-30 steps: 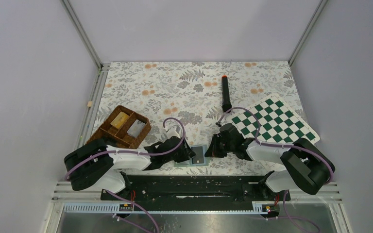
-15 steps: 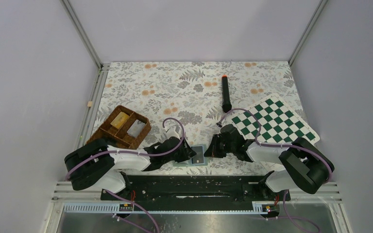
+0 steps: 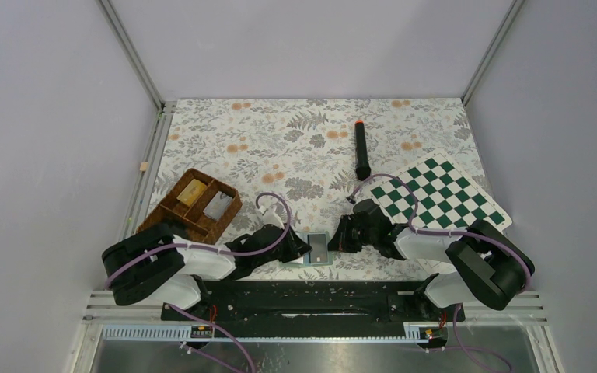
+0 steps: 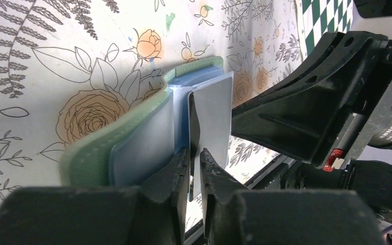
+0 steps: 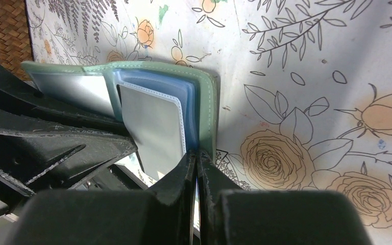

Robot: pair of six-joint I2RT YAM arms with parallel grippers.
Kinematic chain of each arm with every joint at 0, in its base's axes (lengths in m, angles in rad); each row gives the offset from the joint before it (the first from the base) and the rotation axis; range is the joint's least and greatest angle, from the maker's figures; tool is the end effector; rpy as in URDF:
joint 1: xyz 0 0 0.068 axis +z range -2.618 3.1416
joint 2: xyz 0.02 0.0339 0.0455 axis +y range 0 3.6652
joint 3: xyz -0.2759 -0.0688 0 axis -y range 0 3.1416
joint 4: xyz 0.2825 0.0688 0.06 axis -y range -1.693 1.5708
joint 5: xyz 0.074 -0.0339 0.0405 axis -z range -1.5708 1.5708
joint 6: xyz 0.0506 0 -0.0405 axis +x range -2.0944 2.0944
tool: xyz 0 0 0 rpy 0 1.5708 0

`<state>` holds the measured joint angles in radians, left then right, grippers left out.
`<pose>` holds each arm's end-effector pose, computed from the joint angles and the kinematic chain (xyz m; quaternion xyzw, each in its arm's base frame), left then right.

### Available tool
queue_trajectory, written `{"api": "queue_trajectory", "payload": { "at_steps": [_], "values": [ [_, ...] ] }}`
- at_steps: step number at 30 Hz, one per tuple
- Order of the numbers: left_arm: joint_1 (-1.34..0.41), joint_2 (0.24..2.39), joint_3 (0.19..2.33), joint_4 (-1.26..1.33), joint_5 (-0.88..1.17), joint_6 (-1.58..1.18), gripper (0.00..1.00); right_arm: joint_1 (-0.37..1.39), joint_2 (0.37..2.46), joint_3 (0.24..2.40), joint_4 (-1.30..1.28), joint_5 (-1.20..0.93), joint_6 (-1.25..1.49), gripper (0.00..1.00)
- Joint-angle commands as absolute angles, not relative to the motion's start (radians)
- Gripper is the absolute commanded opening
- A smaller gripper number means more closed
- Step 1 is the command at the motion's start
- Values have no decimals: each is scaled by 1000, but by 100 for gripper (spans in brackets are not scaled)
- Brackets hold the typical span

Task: Take the credit cards out of the card holder
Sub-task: Remove the credit card from the card holder.

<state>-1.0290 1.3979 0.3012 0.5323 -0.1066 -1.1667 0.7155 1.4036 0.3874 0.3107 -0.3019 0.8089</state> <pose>0.1386 -0.2199 0.0948 -0.0858 0.8710 -0.4074 0.2609 0.1916 0.1865 0.0977 -0.0211 0.8995 0.3850 0.2056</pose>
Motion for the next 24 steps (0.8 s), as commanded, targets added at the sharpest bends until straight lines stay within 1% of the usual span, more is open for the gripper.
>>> {"api": "queue_trajectory", "payload": {
  "at_steps": [1, 5, 12, 19, 24],
  "values": [
    [-1040, 1385, 306, 709, -41, -1196, 9, 731, 1455, 362, 293, -276, 804, 8],
    [-1040, 1383, 299, 722, -37, -1198, 0, 732, 1455, 361, 296, -276, 806, 9],
    [-1040, 1366, 281, 735, -34, -1200, 0, 731, 1447, 360, 297, -277, 804, 9],
    [-1024, 1272, 265, 545, -86, -1161, 0, 731, 1395, 364, 254, -246, 791, 8],
    [-1023, 1221, 227, 518, -78, -1139, 0, 731, 1345, 391, 204, -233, 765, 6]
  ]
}}
